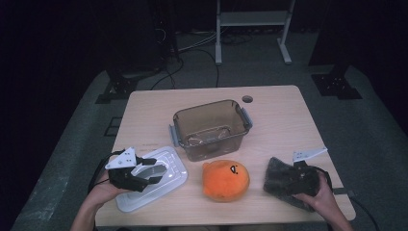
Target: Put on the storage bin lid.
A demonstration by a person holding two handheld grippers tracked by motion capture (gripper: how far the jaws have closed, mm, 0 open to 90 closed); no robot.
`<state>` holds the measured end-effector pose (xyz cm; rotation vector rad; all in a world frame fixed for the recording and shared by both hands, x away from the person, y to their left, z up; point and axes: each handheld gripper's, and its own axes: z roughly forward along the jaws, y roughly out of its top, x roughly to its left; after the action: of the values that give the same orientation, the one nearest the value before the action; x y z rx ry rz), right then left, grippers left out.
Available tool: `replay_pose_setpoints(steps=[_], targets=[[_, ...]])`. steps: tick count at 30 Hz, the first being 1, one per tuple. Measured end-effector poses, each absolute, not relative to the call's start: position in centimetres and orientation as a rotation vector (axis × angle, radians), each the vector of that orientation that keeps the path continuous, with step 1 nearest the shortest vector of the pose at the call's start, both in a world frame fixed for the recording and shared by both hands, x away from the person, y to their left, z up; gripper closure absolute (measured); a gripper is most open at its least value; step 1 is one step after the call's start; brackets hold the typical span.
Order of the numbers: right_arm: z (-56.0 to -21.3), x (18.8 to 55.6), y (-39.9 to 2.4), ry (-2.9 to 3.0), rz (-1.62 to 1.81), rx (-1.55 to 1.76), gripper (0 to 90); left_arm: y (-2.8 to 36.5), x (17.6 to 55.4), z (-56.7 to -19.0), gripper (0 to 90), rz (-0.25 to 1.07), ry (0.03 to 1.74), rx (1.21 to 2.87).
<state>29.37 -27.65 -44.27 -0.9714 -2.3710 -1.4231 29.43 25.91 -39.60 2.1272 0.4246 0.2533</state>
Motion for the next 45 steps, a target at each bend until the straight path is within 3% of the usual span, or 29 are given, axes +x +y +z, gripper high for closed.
replay_pose_setpoints(steps=[45], targets=[[-44.3,29.3,-28.1,-2.373,-1.428,-0.989,26.4,13.3,29.7,-36.4,10.0,0.123,0.184,2.131]])
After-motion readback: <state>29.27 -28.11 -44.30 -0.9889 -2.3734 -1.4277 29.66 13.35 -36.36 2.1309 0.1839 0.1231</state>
